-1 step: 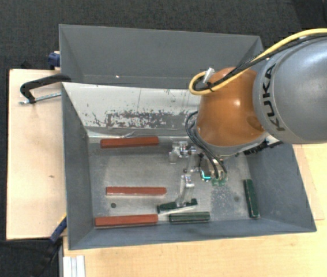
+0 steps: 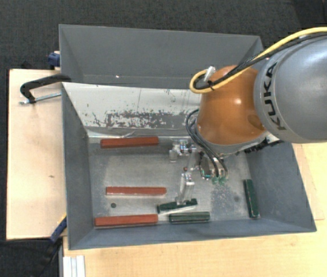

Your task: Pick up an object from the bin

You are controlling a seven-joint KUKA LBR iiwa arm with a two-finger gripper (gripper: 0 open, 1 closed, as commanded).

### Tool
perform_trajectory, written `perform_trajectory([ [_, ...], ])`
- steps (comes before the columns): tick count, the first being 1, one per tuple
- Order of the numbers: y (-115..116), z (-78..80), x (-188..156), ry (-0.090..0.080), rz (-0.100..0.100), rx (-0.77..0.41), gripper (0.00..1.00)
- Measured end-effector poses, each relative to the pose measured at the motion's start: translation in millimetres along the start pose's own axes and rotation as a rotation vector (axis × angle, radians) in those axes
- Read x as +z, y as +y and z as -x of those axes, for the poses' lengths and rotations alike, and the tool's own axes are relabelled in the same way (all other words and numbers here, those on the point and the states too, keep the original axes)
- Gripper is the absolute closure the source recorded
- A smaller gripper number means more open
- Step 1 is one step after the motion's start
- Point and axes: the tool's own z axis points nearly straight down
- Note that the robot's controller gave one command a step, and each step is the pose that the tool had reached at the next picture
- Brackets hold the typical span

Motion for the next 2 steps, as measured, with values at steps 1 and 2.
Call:
perform_trajectory([
  [1, 7, -7.5, 34, -0.009, 0.001, 0.138, 0.00],
  [2, -14, -18.0, 76, 0.001, 0.000, 0.001, 1.00],
])
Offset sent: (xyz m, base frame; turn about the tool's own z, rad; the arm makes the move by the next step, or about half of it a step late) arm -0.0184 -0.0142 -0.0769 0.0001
